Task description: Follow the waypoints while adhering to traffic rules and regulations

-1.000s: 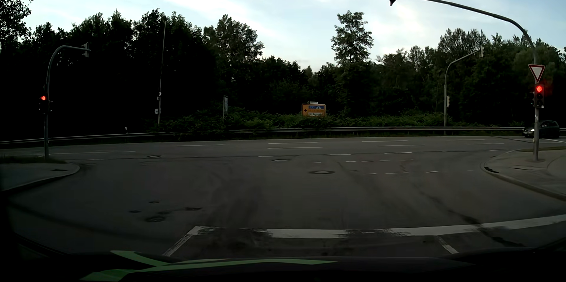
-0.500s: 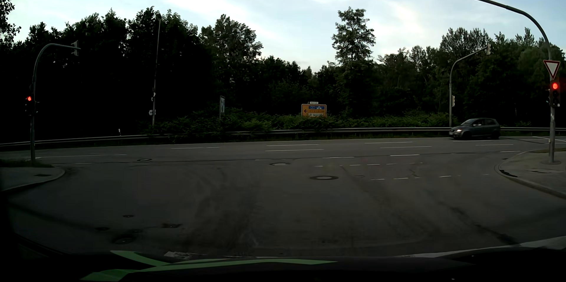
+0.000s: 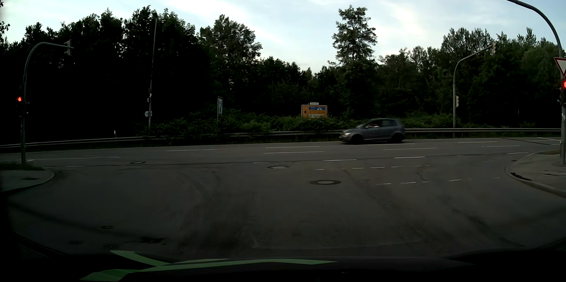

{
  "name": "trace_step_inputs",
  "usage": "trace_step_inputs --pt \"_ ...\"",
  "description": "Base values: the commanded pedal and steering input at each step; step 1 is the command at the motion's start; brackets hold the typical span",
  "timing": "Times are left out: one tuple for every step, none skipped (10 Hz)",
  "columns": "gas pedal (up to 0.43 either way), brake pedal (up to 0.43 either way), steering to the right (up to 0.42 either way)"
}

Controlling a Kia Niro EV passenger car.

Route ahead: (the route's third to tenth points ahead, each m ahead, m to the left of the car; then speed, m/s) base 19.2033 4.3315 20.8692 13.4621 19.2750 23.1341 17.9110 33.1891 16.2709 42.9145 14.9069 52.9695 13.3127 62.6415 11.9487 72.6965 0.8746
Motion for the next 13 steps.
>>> trace_step_inputs --pt "0.000 0.293 -0.001" --pt "0.000 0.293 -0.001" --pt "0.000 0.293 -0.001" --pt "0.000 0.293 -0.001" --pt "0.000 0.293 -0.001" --pt "0.000 0.293 -0.001" --pt "0.000 0.293 -0.001" --pt "0.000 0.299 -0.001" --pt "0.000 0.305 -0.001" --pt "0.000 0.311 -0.001" --pt "0.000 0.311 -0.001" --pt "0.000 0.311 -0.002" --pt "0.000 0.311 -0.002"
